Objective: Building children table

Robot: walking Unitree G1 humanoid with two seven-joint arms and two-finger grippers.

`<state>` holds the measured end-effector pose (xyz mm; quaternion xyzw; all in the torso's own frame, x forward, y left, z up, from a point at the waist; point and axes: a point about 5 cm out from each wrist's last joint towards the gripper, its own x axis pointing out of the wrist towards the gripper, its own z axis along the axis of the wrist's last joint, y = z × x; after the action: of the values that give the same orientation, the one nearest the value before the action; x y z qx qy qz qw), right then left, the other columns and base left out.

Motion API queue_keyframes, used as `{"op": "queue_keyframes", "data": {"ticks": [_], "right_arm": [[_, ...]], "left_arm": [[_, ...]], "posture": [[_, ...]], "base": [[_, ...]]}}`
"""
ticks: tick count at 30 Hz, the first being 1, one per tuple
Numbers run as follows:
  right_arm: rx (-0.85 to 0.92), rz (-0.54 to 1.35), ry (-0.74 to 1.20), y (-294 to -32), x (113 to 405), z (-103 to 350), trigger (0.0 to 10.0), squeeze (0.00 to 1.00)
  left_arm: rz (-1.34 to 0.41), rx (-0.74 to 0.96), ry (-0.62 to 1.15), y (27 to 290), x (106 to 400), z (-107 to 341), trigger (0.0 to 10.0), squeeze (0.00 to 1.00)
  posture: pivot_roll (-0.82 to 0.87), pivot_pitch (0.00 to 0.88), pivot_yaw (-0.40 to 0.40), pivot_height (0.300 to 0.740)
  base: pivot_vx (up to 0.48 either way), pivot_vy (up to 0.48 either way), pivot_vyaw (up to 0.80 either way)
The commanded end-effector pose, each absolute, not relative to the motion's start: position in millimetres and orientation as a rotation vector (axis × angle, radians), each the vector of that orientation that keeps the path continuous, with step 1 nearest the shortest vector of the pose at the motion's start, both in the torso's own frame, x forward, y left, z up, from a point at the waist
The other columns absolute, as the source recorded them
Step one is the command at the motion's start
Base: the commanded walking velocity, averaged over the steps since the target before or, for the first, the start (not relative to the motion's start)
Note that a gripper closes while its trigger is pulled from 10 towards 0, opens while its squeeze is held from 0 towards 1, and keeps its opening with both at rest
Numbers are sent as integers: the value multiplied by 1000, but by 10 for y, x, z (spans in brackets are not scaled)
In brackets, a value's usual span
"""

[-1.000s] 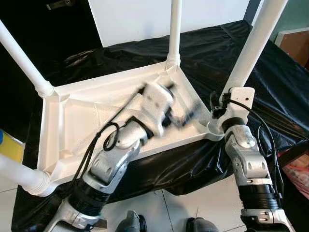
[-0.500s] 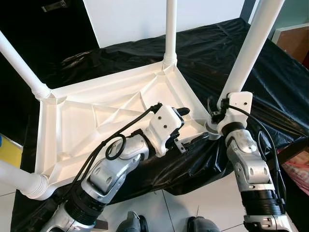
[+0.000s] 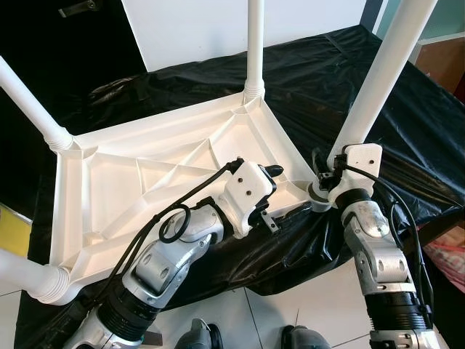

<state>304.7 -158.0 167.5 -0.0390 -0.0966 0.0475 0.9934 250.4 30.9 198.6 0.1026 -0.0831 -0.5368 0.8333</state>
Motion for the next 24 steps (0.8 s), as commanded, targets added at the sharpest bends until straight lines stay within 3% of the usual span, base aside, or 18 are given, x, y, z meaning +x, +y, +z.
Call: {"op": "queue_keyframes", "data": {"ticks": [1, 24], "right_arm": [[-85, 127, -100, -1549, 3014, 1447, 10000, 0], [-202, 306, -169, -1509, 2917, 1319, 10000, 0]], "left_arm": [[-1207, 231, -177, 290, 2456, 2002, 10000, 0], [-1203, 231, -185, 299, 2460, 2041, 10000, 0]], "posture": [[-65, 131, 68, 740], [-57, 130, 72, 740]], "base": [[0, 0, 0], [0, 0, 0]]}}
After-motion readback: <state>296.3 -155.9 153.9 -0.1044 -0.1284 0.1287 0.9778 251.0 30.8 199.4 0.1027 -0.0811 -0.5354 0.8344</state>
